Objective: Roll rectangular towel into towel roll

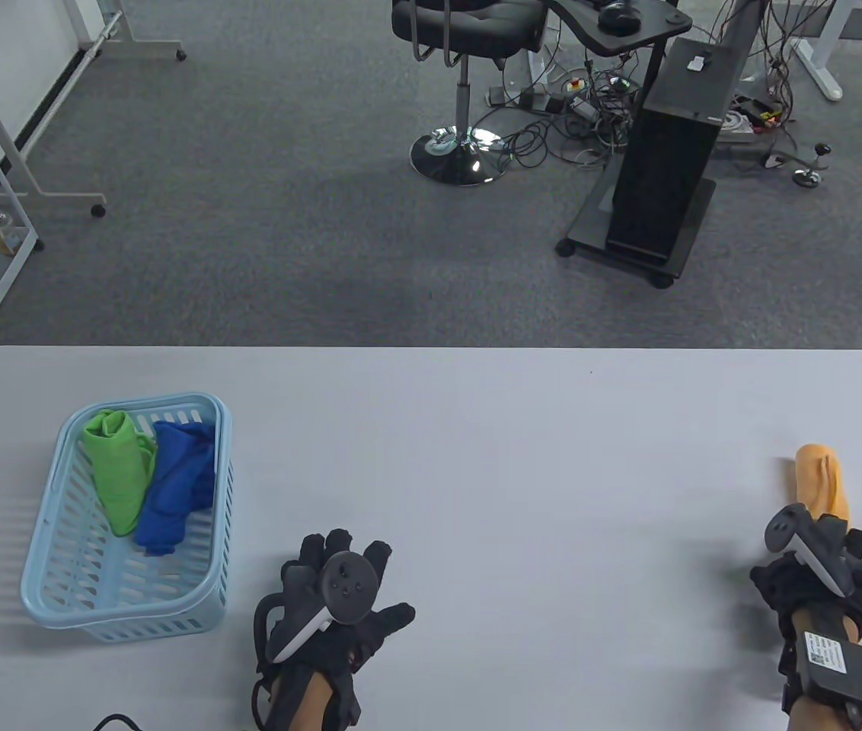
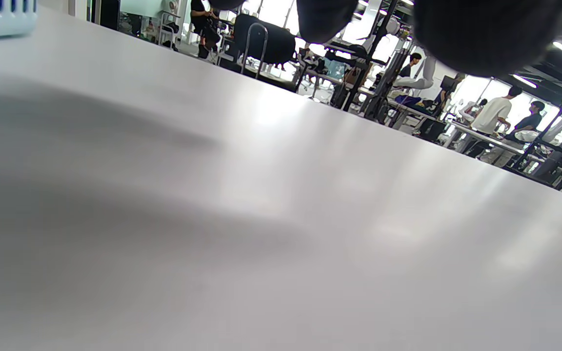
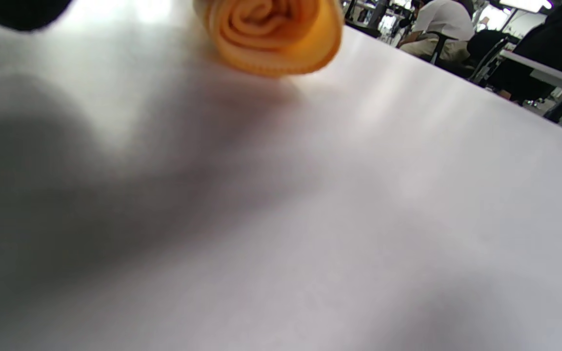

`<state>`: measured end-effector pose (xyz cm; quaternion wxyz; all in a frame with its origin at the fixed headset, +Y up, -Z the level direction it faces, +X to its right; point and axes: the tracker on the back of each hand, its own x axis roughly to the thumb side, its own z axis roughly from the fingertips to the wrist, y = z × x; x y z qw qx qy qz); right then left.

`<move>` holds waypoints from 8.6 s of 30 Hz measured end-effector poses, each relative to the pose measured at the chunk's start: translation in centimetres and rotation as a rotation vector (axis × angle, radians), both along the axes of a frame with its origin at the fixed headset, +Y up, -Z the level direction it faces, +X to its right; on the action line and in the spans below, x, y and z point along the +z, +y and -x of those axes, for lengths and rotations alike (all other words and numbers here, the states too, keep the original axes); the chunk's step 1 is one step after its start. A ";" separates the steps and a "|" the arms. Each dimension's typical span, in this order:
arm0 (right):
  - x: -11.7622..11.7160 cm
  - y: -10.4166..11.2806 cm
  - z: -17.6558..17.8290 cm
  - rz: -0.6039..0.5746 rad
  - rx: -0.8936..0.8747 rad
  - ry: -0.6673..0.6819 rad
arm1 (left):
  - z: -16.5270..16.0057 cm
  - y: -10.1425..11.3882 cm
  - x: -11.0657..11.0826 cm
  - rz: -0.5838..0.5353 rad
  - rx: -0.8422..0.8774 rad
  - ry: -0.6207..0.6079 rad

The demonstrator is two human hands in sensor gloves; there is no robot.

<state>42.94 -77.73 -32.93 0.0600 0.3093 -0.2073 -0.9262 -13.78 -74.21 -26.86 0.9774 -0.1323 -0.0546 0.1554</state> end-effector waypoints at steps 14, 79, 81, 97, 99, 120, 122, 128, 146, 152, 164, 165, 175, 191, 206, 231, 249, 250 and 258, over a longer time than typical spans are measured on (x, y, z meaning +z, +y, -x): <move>0.7 5.8 7.1 -0.220 -0.226 0.167 | -0.6 0.0 0.0 0.002 0.001 -0.039; 6.2 2.0 18.8 -0.326 -0.319 0.551 | 20.0 6.2 -14.1 0.173 -0.269 0.569; 6.1 1.8 18.7 -0.321 -0.315 0.548 | 19.9 5.6 -14.5 0.196 -0.281 0.570; 5.9 1.4 17.8 -0.298 -0.319 0.512 | 19.1 5.0 -15.4 0.162 -0.434 0.592; 5.9 1.6 18.0 -0.308 -0.331 0.513 | 19.3 6.0 -14.7 0.145 -0.418 0.608; 6.5 2.5 19.7 -0.313 -0.371 0.582 | 6.0 25.8 -3.8 -0.599 -0.040 0.386; 6.5 2.5 19.7 -0.315 -0.372 0.584 | 4.0 24.8 -2.8 -0.591 0.044 0.315; 6.6 2.5 20.0 -0.313 -0.396 0.597 | -1.0 15.3 -0.6 -0.431 0.281 0.233; 8.3 4.4 24.5 -0.492 -0.701 0.803 | -0.6 -0.1 1.2 -0.015 0.696 0.344; 8.4 4.2 25.1 -0.529 -0.757 0.746 | -2.4 0.2 1.0 -0.038 0.795 0.064; 7.1 2.7 22.4 -0.371 -1.051 0.638 | -4.1 0.3 1.3 0.092 0.847 -0.158; 7.0 2.9 22.4 -0.380 -1.034 0.638 | -4.1 0.3 1.2 0.111 0.881 -0.163; 6.8 5.8 18.4 -0.679 -0.905 0.432 | -0.4 0.2 0.7 -0.016 0.794 0.152; 7.8 6.6 10.1 -0.838 -0.567 0.041 | 6.6 1.3 1.5 -0.187 0.559 0.596; 6.9 5.0 12.4 -0.658 -0.461 0.193 | 3.4 3.6 1.9 -0.219 0.183 0.413; 6.6 5.4 12.0 -0.662 -0.512 0.182 | 0.8 -1.8 -1.7 0.088 -0.798 -0.061; 6.5 5.2 12.4 -0.629 -0.509 0.213 | -0.2 1.9 -0.4 -0.009 -0.344 0.055; 6.5 5.2 12.5 -0.625 -0.505 0.216 | 0.1 1.2 -0.4 0.052 -0.307 0.060; 6.6 4.9 12.5 -0.596 -0.435 0.222 | 3.3 -0.8 0.8 0.188 0.008 0.057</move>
